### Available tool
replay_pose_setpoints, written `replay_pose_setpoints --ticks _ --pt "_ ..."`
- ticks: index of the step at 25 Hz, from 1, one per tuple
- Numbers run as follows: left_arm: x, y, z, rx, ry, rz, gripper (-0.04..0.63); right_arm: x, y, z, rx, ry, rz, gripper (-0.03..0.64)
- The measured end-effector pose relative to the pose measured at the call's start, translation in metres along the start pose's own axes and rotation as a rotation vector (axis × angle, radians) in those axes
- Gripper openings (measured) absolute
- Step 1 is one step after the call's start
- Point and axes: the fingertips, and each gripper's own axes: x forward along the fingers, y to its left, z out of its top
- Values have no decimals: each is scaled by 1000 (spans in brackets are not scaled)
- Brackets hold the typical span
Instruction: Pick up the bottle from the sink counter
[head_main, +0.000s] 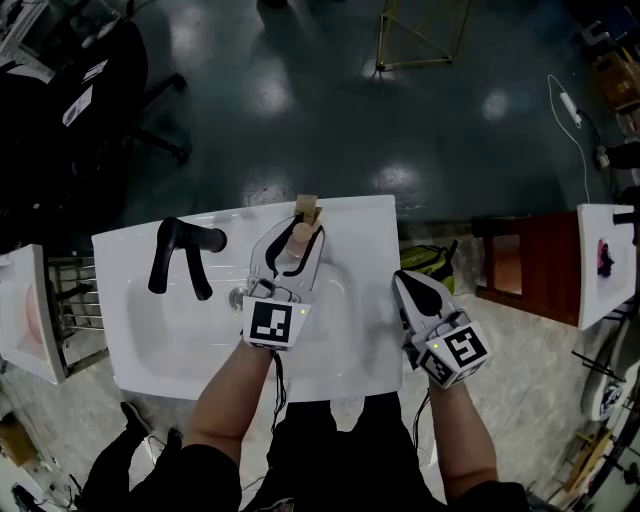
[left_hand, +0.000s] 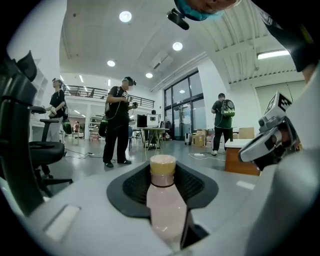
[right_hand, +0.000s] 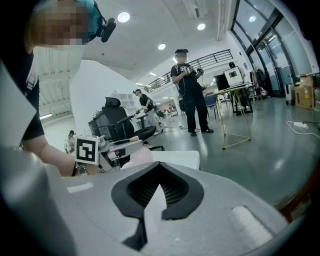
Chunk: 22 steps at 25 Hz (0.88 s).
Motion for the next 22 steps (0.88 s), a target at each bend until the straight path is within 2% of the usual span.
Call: replay_pose_setpoints --ticks 4,12,22 --pt "-6 1 -3 -7 10 21 140 -5 3 4 -10 -7 11 0" --pt "-24 -4 18 -7 10 36 140 -12 15 14 -34 -13 39 0" --pt "-72 -8 45 -82 33 106 140 -24 45 45 -91 -51 103 0"
